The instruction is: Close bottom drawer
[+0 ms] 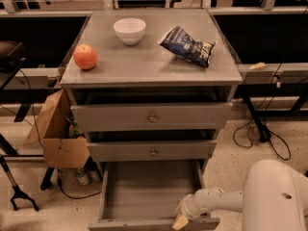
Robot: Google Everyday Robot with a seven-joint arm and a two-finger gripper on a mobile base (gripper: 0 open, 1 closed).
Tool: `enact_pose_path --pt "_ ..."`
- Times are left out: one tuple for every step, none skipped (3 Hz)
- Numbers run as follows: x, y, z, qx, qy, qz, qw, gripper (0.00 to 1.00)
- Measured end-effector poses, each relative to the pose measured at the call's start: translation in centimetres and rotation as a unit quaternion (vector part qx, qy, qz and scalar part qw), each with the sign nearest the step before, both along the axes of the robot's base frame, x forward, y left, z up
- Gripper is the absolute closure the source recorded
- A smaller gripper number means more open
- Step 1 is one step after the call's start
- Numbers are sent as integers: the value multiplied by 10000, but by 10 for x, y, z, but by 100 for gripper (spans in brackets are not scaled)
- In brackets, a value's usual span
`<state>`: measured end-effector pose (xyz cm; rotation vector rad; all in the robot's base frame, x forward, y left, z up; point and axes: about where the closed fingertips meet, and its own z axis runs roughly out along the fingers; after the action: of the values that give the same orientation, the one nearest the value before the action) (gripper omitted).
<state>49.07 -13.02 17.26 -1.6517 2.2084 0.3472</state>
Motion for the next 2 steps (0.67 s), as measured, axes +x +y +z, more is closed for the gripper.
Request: enact_pose_path --pt "-4 -1 2 0 0 0 10000 52" --pt "-7 -1 2 1 0 1 10000 29"
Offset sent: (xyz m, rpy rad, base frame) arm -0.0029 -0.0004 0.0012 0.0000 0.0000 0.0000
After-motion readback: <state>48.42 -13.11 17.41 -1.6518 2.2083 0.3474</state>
